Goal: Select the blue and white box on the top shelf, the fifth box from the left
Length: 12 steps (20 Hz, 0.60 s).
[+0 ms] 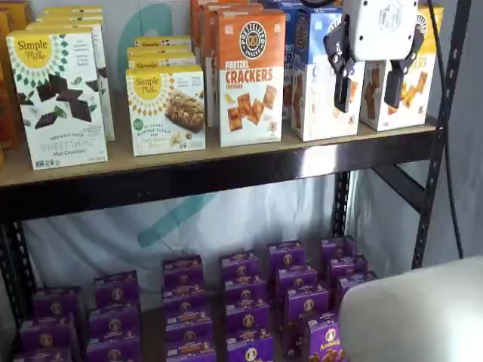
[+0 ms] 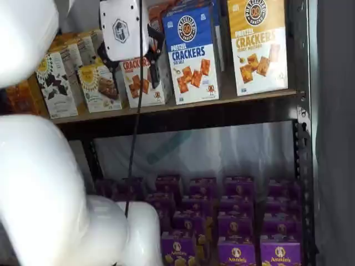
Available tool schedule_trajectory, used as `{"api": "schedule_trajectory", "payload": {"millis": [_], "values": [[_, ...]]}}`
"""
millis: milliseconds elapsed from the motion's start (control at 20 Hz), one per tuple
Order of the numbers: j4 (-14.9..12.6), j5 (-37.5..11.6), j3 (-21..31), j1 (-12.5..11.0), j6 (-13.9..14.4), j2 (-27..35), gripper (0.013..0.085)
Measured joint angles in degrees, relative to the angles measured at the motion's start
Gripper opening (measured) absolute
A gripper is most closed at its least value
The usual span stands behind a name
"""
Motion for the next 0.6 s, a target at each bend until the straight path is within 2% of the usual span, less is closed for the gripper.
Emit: {"api": "schedule_trajectory", "payload": {"millis": [50,100,150,250,450,600], "values": [[0.6,0.3,-0.1,-0.5,-0.2,0.1,0.0850],[3.0,1.5,-0.7,-2.8,-1.2,0.8,0.0850],[4.4,2.1,-0.8,-4.0,-1.8,1.1,0.0850],[5.3,2.3,-0.8,-4.7,-2.2,1.1,0.0850],[4.6,2.0,-0.7,-3.8,-1.8,1.0,0.0850],[1.9,-0.2,-0.5,-1.6,-0.9,1.1,0.0850]]}}
